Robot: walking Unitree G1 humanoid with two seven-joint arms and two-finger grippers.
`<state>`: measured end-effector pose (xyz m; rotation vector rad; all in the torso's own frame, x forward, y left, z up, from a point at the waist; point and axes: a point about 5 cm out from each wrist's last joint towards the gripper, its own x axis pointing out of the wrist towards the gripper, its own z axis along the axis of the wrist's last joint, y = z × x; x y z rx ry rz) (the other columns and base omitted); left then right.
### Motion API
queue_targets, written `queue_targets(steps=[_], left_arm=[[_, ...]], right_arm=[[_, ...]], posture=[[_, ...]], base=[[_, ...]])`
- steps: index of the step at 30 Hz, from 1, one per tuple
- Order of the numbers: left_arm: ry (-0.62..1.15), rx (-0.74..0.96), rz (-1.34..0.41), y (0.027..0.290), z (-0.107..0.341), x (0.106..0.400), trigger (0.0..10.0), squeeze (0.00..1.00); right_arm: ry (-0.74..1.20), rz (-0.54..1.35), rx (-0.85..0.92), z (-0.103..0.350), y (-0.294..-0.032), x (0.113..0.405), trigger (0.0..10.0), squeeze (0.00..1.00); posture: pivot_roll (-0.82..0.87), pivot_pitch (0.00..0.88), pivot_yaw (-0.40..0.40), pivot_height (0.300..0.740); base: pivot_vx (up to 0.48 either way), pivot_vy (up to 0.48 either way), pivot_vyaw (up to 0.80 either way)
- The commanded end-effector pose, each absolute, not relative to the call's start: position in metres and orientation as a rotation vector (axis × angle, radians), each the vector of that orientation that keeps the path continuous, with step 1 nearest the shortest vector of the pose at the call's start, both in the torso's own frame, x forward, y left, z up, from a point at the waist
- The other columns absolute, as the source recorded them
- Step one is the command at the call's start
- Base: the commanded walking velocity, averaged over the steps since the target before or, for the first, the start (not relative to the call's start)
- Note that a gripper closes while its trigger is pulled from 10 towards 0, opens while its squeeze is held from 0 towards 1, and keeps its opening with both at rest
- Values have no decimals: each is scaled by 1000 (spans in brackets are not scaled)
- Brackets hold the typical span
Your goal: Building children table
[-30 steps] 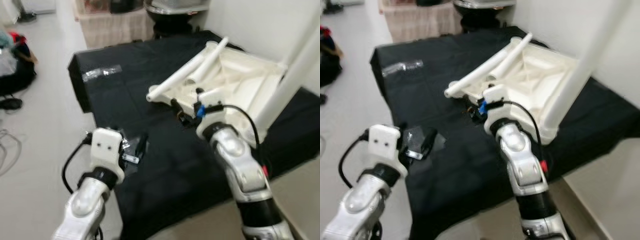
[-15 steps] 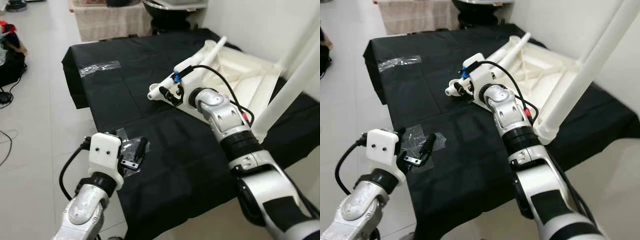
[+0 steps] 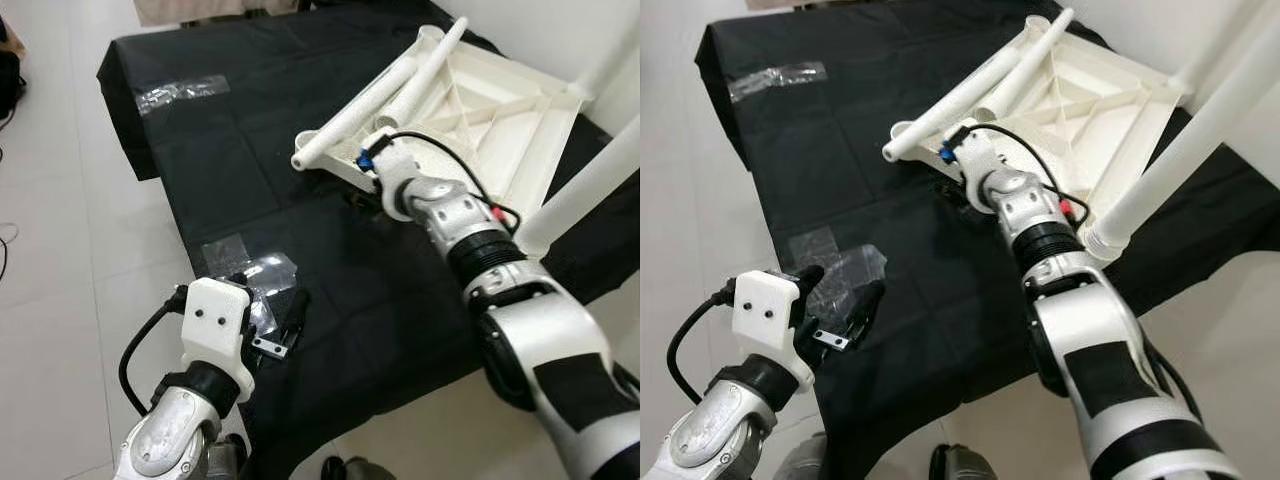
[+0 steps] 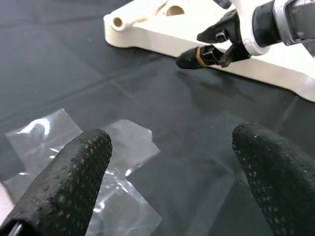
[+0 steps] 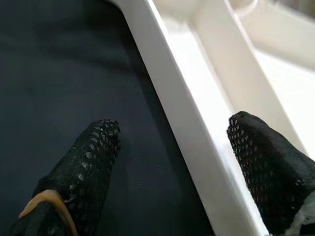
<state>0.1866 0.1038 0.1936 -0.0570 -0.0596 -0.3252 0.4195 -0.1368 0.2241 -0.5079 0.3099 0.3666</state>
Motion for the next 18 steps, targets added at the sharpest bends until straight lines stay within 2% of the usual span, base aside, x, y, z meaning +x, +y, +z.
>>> queue_targets(steps=[1,11,12,18], left_arm=[[-53,-68,-337,101,195,183,10000,0],[-40,-60,-311,103,194,181,10000,0],[-39,-59,-304,103,194,181,10000,0],[-39,-60,-296,103,194,181,10000,0]], right_arm=[[318,365,-524,223,-139,420,10000,0],[376,379,-576,214,-147,418,10000,0],[373,382,-581,215,-146,419,0,0],[358,391,-576,221,-144,420,0,0]], posture=[[34,279,-132,740],[31,280,-143,740],[24,281,-148,740],[22,282,-154,740]], base=[[0,0,0],[0,0,0],[0,0,0],[0,0,0]])
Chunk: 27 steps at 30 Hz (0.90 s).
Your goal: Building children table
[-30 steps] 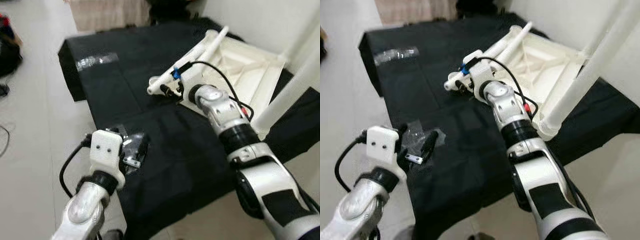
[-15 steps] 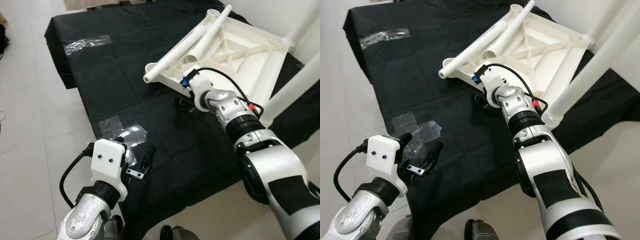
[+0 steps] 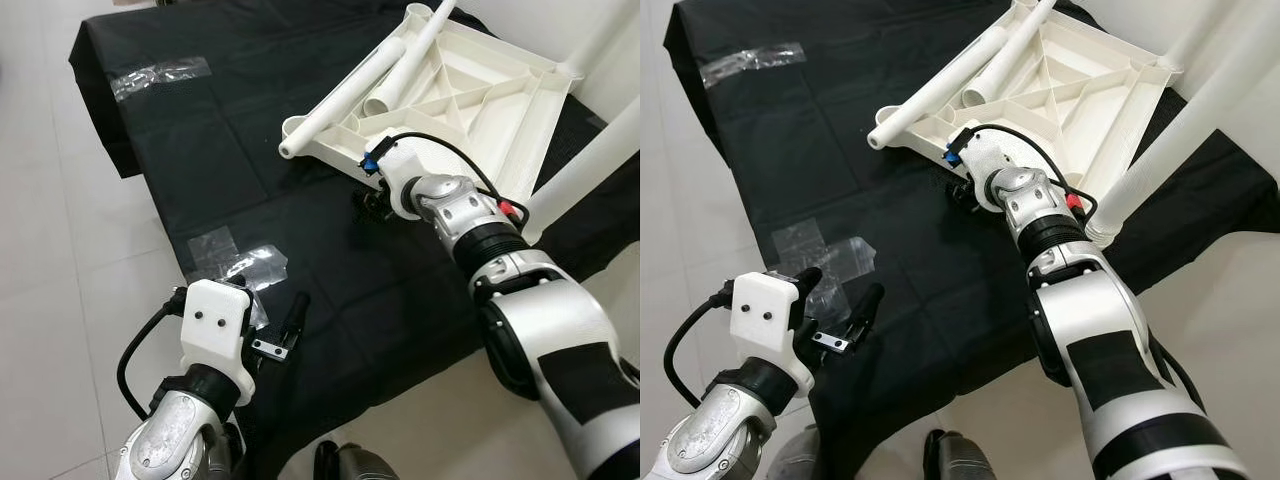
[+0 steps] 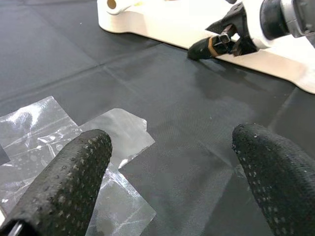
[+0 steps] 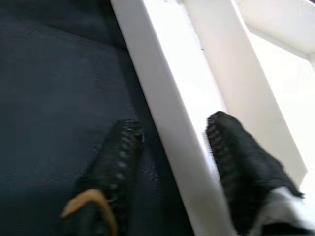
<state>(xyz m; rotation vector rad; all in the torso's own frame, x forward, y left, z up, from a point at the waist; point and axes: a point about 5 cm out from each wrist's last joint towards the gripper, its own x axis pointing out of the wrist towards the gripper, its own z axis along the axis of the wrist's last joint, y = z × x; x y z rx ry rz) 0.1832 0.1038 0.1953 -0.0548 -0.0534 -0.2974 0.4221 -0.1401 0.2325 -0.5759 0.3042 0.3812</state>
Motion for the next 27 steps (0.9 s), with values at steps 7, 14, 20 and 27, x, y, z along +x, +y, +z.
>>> queue_targets(steps=[7,14,20,27], left_arm=[[-44,-50,-271,105,195,184,10000,0],[-43,-39,-255,107,194,187,10000,0],[-47,-35,-245,108,194,188,10000,0],[-50,-32,-234,109,194,189,10000,0]], right_arm=[[313,404,-541,235,-136,422,0,0],[275,463,-503,248,-120,423,0,0],[282,574,-427,257,-95,420,0,0],[301,712,-447,255,-76,414,0,0]], posture=[[14,277,-152,740],[9,274,-151,740],[8,273,-152,740],[5,266,-154,740]], base=[[0,0,0],[0,0,0],[0,0,0],[0,0,0]])
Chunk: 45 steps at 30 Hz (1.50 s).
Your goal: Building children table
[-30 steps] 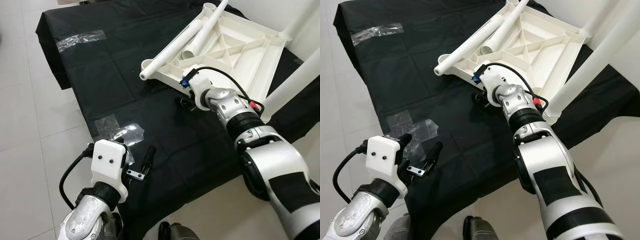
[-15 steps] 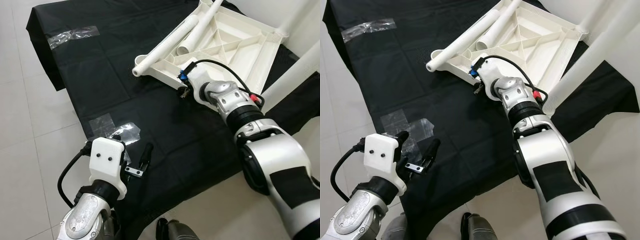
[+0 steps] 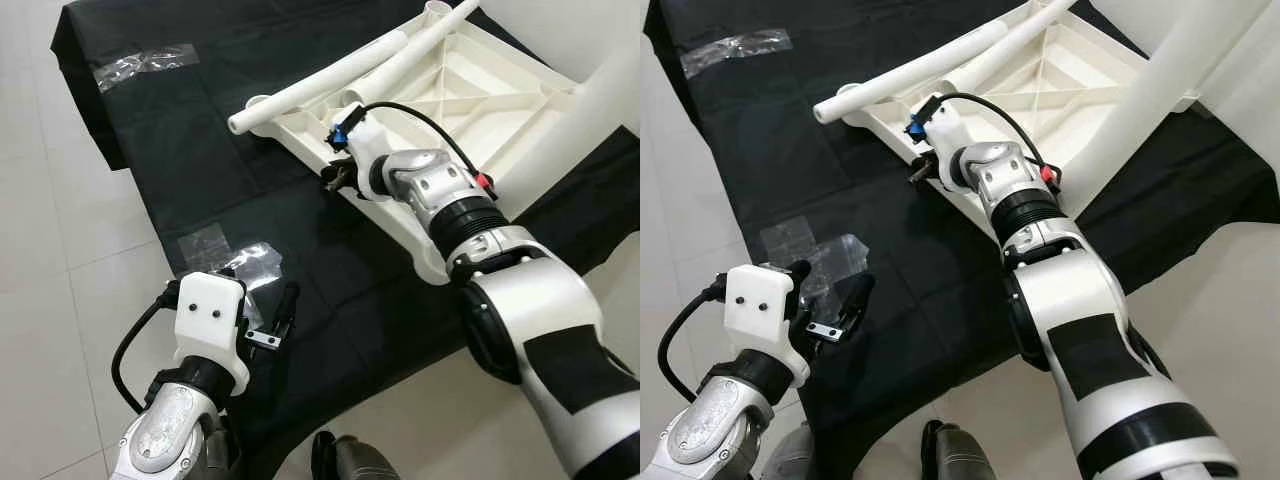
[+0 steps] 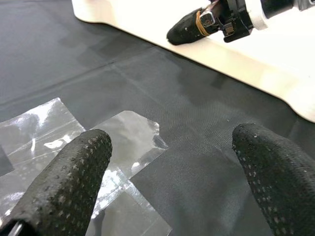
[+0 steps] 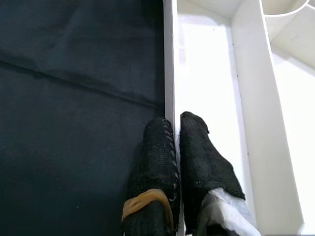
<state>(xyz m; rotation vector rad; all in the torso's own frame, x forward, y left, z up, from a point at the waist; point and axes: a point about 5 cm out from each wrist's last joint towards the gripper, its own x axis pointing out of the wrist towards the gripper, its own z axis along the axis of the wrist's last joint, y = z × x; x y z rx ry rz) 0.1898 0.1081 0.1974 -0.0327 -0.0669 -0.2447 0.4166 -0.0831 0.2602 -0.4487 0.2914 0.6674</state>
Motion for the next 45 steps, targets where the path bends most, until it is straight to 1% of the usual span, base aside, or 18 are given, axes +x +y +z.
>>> queue_targets(steps=[1,2,3,10,11,13,14,15,21,25,26,28,30,36,37,39,41,45], left_arm=[[-50,-30,-232,109,193,189,10000,0],[-50,-30,-232,109,193,189,10000,0],[-49,-27,-231,109,193,190,10000,0],[-48,-24,-229,109,192,191,10000,0],[-50,-23,-228,109,192,192,10000,0],[-52,-23,-228,109,192,192,10000,0],[-52,-22,-229,109,193,192,10000,0],[-53,-22,-229,109,192,193,10000,0],[-55,-22,-229,108,192,193,10000,0],[-55,-24,-230,108,192,194,10000,0],[-56,-23,-230,108,192,194,10000,0],[-58,-24,-229,108,192,194,10000,0],[-59,-23,-227,108,192,195,10000,0],[-63,-20,-228,108,192,197,10000,0],[-66,-18,-226,108,192,197,10000,0],[-74,-15,-221,110,192,199,10000,0],[-77,-13,-217,111,192,200,10000,0],[-85,-10,-218,111,193,203,10000,0]], right_arm=[[298,738,-451,255,-73,413,0,0],[298,738,-451,255,-73,413,0,0],[287,780,-446,257,-64,409,0,0],[279,808,-448,258,-56,404,0,0],[276,810,-446,257,-53,403,10000,0],[274,809,-442,257,-52,403,10000,0],[270,807,-439,257,-50,402,10000,122],[262,808,-434,257,-48,401,10000,1000],[201,803,-390,264,-40,397,10000,1000],[56,827,-328,283,-31,388,10000,1000],[11,837,-276,292,-29,384,10000,0],[-46,851,-236,302,-27,381,10000,0],[-161,884,-93,323,-26,372,10000,0],[-235,1010,43,330,-24,351,10000,0],[-240,1092,89,328,-24,340,10000,0],[-212,1238,140,317,-32,322,10000,0],[-156,1343,133,299,-45,310,10000,0],[-36,1399,114,267,-73,298,10000,0]], posture=[[5,263,-152,740],[5,263,-152,740],[4,256,-147,740],[2,252,-143,740],[3,249,-142,740],[3,249,-142,740],[3,249,-142,740],[1,240,-144,740],[2,236,-143,740],[2,236,-143,740],[4,231,-142,740],[1,227,-143,740],[0,229,-139,740],[0,225,-141,740],[3,222,-140,740],[5,215,-140,740],[4,211,-138,740],[0,203,-128,740]], base=[[0,0,0],[0,0,0],[0,0,0],[0,0,0],[0,0,0],[0,0,0],[0,0,0],[0,0,0],[0,0,0],[0,0,0],[0,0,0],[0,0,0],[0,0,0],[0,0,0],[0,0,0],[0,0,0],[0,0,0],[0,0,0]])
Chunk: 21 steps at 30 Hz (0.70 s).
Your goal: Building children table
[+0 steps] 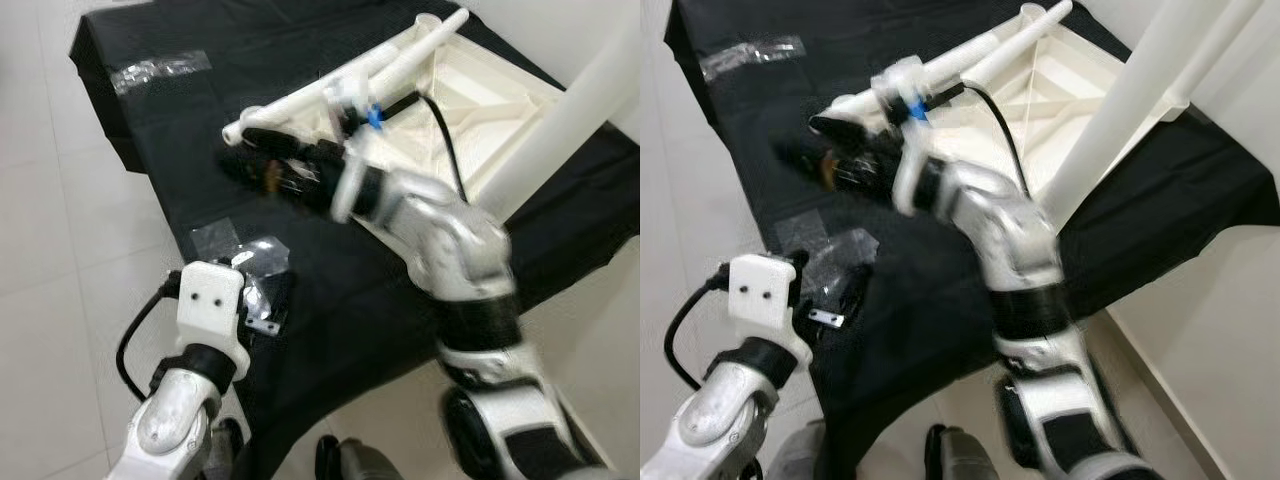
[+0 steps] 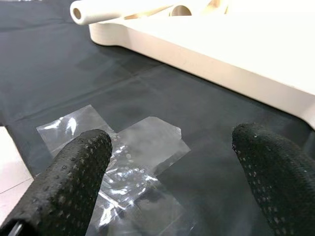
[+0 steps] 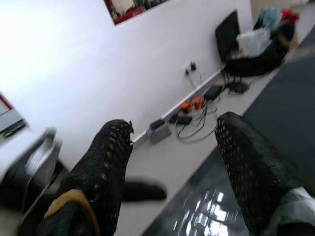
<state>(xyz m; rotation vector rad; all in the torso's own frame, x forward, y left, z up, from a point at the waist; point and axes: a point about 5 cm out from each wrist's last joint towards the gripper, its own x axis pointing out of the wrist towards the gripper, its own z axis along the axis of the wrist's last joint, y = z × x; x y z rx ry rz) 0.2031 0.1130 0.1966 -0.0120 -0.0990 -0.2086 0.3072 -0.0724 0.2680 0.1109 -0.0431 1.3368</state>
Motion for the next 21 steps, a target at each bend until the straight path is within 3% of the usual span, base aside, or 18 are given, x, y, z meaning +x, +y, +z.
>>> queue_targets(steps=[1,8,16,21], left_arm=[[-85,-10,-218,111,193,203,10000,0],[-102,-3,-227,112,195,208,10000,0],[-109,6,-236,112,195,210,10000,0],[-109,9,-236,114,193,212,10000,0]], right_arm=[[-36,1399,114,267,-73,298,10000,0],[111,1511,170,228,-118,261,10000,0],[145,1481,212,213,-145,245,10000,0],[259,1391,198,195,-196,226,10000,0]], posture=[[0,203,-128,740],[0,183,-108,740],[2,179,-101,740],[0,172,-92,740]], base=[[0,0,0],[0,0,0],[0,0,0],[0,0,0]])
